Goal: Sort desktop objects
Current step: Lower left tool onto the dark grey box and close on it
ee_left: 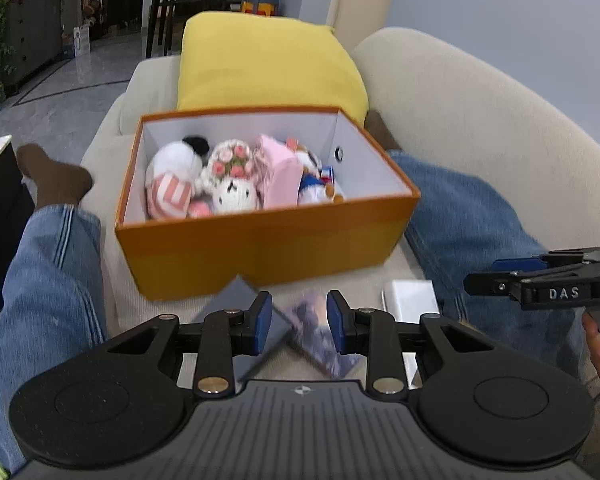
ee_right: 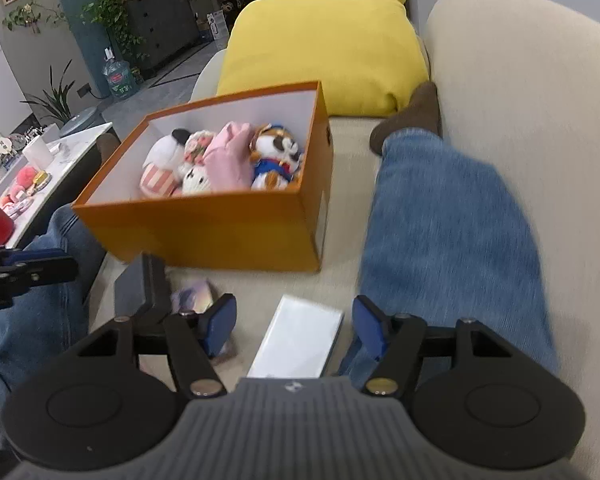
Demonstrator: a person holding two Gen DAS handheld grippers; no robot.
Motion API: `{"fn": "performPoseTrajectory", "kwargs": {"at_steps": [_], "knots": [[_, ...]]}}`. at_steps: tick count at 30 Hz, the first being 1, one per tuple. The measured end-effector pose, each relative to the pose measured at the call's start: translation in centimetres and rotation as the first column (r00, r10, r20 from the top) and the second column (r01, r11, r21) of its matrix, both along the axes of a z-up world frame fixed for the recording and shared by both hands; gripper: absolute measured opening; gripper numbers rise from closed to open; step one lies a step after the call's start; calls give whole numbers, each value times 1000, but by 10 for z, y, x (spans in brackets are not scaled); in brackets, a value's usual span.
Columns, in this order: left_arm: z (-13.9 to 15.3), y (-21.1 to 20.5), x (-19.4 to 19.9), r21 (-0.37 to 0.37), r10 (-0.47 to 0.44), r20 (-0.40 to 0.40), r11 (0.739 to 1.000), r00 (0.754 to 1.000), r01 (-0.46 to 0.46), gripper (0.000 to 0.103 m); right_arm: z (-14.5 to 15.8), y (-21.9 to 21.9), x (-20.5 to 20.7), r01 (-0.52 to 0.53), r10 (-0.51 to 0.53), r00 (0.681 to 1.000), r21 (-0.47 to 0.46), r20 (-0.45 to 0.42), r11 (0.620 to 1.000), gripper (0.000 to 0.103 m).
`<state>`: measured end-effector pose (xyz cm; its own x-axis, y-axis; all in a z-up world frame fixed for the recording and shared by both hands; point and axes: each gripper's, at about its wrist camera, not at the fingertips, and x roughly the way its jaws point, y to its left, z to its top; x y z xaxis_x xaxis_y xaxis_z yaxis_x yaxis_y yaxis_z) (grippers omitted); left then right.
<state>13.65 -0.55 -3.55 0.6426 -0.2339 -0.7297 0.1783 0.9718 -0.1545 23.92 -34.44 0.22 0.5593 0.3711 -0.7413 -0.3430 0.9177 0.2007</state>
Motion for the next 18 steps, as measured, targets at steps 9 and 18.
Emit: {"fn": "performPoseTrajectory", "kwargs": {"at_steps": [9, 18], "knots": [[-23, 17, 1, -17, 94, -78, 995, 993, -95, 35, -19, 48, -7, -105, 108, 993, 57, -42, 993, 56], [-48, 2, 6, 135, 19, -56, 991, 998, -11, 51, -50, 91, 15, -123, 127, 983, 39, -131, 992, 49]]}}
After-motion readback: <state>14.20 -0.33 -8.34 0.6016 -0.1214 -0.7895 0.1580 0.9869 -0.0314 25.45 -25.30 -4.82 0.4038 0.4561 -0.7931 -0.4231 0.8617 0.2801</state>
